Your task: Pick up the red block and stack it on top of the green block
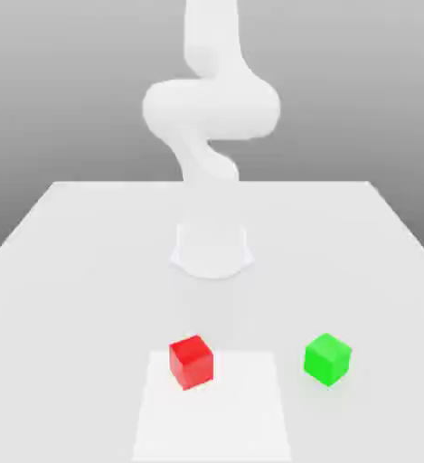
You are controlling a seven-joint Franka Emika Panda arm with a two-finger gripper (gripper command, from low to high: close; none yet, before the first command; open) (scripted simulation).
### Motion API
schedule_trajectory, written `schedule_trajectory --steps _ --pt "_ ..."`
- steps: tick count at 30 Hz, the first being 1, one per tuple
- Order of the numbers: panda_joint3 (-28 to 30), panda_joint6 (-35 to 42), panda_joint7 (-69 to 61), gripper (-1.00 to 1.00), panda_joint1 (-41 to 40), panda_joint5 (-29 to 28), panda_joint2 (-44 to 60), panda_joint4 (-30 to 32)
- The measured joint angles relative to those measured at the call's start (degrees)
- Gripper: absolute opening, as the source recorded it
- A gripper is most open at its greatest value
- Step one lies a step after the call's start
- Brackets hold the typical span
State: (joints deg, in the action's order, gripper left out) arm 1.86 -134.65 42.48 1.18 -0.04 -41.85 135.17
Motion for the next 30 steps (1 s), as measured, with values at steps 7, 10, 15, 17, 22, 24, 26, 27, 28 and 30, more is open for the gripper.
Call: schedule_trajectory --steps 7,10,15,17,22,24,26,27,28,30 --pt "5.2 -9.4 -11.4 0.00 3.3 0.2 13.5 10.8" --pt "7.0 -13.4 -16.3 0.00 4.4 0.2 19.3 15.5" --pt "9.3 -20.9 -24.6 0.00 5.5 -0.5 30.3 23.8" --pt "9.9 -24.7 -28.0 0.00 5.4 -1.4 35.8 27.3" --pt "7.7 -33.7 -34.1 0.00 4.5 4.0 47.0 27.8" --pt "4.8 -37.1 -36.3 0.00 2.4 7.1 51.1 27.3" --pt "3.3 -38.7 -37.1 -1.00 1.1 8.1 53.0 27.1" --pt "3.3 -38.7 -37.0 -1.00 1.1 8.1 53.0 27.1" --pt "3.3 -38.7 -37.0 -1.00 1.1 8.1 53.0 27.1" --pt "3.2 -38.6 -37.0 -1.00 1.0 8.0 53.0 27.1"
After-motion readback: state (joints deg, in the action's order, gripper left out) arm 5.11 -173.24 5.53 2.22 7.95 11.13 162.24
